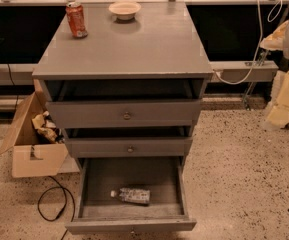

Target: Pick blue plastic bottle from bottom drawer and place on counter

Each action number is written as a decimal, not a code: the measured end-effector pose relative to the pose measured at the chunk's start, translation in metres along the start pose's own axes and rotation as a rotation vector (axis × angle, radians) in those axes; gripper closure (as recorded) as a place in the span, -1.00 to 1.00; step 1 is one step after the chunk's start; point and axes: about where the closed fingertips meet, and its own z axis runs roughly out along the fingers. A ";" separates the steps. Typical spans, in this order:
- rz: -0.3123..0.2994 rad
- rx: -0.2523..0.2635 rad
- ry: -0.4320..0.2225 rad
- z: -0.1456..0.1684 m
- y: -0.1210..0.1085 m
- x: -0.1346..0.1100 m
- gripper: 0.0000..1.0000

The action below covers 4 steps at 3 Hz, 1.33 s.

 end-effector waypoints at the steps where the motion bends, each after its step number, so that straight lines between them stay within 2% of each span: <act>1: 0.000 0.000 0.000 0.000 0.000 0.000 -1.00; 2: 0.003 -0.011 -0.021 0.012 0.000 -0.002 -1.00; 3: 0.021 -0.065 -0.100 0.058 0.013 -0.006 -1.00; 4: 0.055 -0.114 -0.214 0.111 0.033 -0.013 -1.00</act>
Offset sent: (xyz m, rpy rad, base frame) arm 0.0113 0.0060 -0.0310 0.0540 0.0300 0.0115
